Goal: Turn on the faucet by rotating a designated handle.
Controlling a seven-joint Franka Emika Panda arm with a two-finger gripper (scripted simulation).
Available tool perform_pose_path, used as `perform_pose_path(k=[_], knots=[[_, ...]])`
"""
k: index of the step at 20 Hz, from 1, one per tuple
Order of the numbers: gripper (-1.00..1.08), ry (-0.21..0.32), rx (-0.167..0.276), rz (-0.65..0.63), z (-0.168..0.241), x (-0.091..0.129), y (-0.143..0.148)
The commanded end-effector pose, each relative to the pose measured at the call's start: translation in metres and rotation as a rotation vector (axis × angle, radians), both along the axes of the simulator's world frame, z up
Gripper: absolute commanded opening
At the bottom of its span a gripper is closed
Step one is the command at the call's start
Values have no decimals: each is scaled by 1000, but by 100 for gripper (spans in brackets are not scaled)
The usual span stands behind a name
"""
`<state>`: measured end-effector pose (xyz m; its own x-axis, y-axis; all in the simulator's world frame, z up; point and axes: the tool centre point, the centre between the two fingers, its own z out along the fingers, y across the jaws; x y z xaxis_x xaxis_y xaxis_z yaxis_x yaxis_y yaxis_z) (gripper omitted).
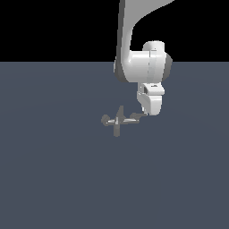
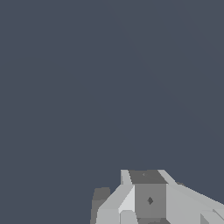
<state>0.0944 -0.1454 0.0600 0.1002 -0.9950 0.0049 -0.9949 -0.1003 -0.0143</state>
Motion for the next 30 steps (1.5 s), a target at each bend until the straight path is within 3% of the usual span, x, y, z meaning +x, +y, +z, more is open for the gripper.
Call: perform_pose_path(k=[1,7,9,22,24,30], knots=[[-100,14,4,1,1,-12,2],[-100,14,4,1,1,-29,-1],[-100,-1,2,4,-1,-20,1],[-100,14,3,1,1,-56,24],[-100,14,-3,-18,-1,-56,9],[-100,15,2,-2,0,-55,53]])
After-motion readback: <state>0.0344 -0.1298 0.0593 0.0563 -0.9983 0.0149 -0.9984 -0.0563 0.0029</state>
